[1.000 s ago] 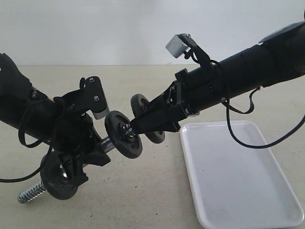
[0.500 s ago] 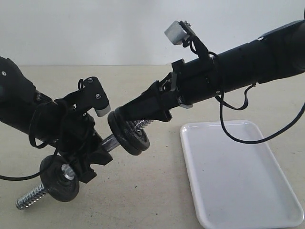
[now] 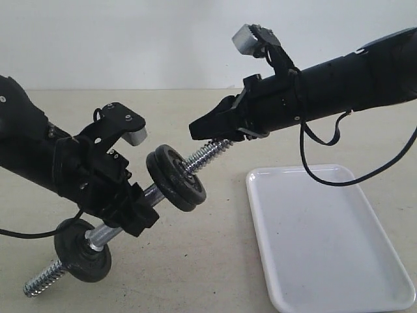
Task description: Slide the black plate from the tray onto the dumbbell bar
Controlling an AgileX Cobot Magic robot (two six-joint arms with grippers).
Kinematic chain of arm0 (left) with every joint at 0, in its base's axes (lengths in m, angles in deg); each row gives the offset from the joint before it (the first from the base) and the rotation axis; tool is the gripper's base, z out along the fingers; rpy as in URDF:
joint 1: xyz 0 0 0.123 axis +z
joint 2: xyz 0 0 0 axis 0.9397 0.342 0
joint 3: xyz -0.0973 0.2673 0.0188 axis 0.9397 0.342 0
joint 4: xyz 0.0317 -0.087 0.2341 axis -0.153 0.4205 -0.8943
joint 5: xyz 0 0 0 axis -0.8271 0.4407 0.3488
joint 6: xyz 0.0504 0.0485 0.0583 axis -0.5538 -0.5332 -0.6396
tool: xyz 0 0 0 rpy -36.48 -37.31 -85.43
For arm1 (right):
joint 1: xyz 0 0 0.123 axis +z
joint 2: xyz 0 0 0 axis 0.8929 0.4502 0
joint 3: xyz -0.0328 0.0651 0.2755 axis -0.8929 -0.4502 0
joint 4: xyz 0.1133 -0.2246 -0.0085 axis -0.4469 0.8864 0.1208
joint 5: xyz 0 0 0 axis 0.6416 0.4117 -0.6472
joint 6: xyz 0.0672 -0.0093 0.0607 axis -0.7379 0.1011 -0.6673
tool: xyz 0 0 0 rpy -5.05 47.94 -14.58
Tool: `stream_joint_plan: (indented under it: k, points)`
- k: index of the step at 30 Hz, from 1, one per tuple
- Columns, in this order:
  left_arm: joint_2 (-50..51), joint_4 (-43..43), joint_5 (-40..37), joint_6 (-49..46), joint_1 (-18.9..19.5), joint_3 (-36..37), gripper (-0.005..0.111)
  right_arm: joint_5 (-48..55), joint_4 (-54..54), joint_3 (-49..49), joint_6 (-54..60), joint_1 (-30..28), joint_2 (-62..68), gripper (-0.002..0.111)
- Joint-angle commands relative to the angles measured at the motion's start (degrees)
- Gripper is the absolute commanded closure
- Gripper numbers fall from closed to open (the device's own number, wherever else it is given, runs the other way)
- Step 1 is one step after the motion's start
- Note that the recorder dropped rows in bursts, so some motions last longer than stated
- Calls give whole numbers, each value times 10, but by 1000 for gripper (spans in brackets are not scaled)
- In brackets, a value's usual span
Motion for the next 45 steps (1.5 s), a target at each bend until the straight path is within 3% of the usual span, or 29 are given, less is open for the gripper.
stream_joint_plan:
  k: [1, 13, 26, 45]
  points:
    - [-21, 86, 127, 110, 8, -21, 102, 95, 27, -1, -13, 9, -9, 107]
    - [-21, 138, 141, 131, 8, -21, 102, 98, 149, -1, -62, 9, -9, 107]
    - [-21, 138, 141, 119, 8, -21, 102, 52, 169, -1, -61, 8, -94, 107]
    - [-21, 123, 139, 98, 8, -21, 102, 42, 178, -1, -78, 8, -102, 107]
